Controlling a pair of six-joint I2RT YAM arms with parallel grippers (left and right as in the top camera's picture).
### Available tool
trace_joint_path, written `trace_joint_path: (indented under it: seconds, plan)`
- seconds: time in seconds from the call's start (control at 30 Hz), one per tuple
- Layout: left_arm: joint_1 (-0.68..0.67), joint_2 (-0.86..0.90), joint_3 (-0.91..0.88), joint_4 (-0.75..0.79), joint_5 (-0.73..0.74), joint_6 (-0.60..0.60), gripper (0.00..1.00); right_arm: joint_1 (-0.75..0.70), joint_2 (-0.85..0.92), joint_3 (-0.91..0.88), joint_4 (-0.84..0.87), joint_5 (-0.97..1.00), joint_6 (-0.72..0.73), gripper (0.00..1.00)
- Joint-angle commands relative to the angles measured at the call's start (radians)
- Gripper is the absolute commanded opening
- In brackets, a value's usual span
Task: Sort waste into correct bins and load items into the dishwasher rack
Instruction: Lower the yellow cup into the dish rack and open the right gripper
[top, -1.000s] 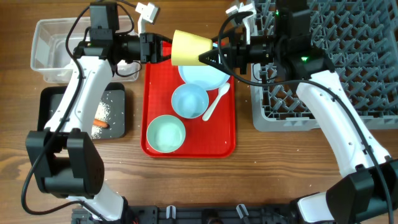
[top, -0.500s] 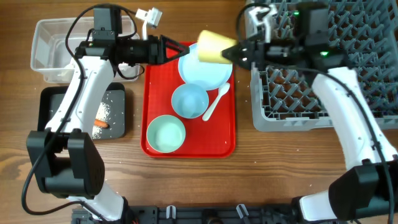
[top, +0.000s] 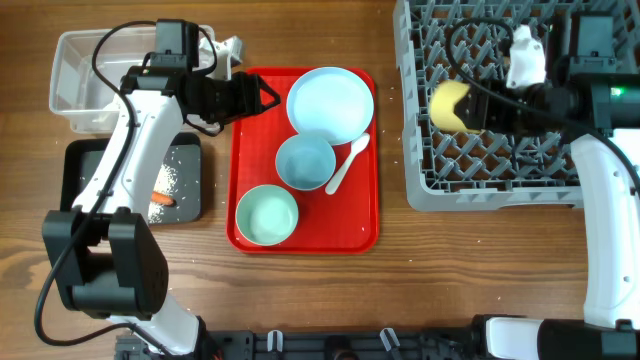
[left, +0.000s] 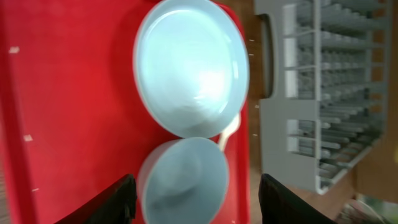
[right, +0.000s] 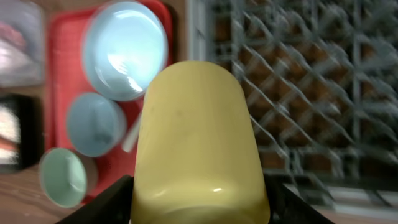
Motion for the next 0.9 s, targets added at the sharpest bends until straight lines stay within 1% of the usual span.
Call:
trace_joint_path:
  seconds: [0.0,0.13,0.17,0.23,0.3,0.33,0.5,0.6,0.67,0.7,0.73,0.77,0.8,0.87]
  plan:
    - [0.000,-0.026,0.013,-0.008,-0.092,0.013,0.63,0.003,0.032,0.012,-0.060,0.150,0.028,0.30]
    - [0.000,-0.026,0.013,-0.008,-0.104,0.013,0.63,0.014,0.104,-0.005,-0.075,0.155,0.029,0.28]
    - [0.000,-0.026,0.013,-0.010,-0.119,0.013,0.63,0.028,0.125,-0.009,-0.076,0.155,0.029,0.26]
    - [0.000,-0.026,0.013,-0.019,-0.145,0.013,0.63,0.067,0.168,-0.010,-0.084,0.205,0.064,0.26]
    - [0.000,-0.026,0.013,-0.027,-0.148,0.013,0.63,0.107,0.206,-0.010,-0.106,0.295,0.113,0.26]
    - [0.000,-0.026,0.013,-0.030,-0.149,0.013,0.63,0.121,0.222,-0.010,-0.113,0.306,0.124,0.26]
    - [0.000,-0.026,0.013,-0.034,-0.167,0.013,0.63,0.153,0.302,-0.010,-0.127,0.307,0.126,0.28]
    - [0.000,-0.026,0.013,-0.034,-0.167,0.013,0.63,0.154,0.332,-0.010,-0.125,0.307,0.125,0.32]
    - [0.000,-0.026,0.013,-0.034,-0.167,0.013,0.63,0.154,0.343,-0.011,-0.123,0.306,0.124,0.40]
    - [0.000,-0.026,0.013,-0.034,-0.167,0.013,0.63,0.154,0.347,-0.011,-0.122,0.305,0.124,0.53]
    - [0.000,-0.026,0.013,-0.034,-0.167,0.013,0.63,0.154,0.348,-0.011,-0.119,0.298,0.123,0.61]
    - [0.000,-0.026,0.013,-0.034,-0.167,0.013,0.63,0.154,0.348,-0.011,-0.117,0.295,0.122,0.67]
    - [0.000,-0.026,0.013,-0.034,-0.167,0.013,0.63,0.154,0.348,-0.011,-0.115,0.294,0.123,0.71]
    - [0.000,-0.026,0.013,-0.034,-0.167,0.013,0.63,0.154,0.347,-0.011,-0.114,0.286,0.121,0.74]
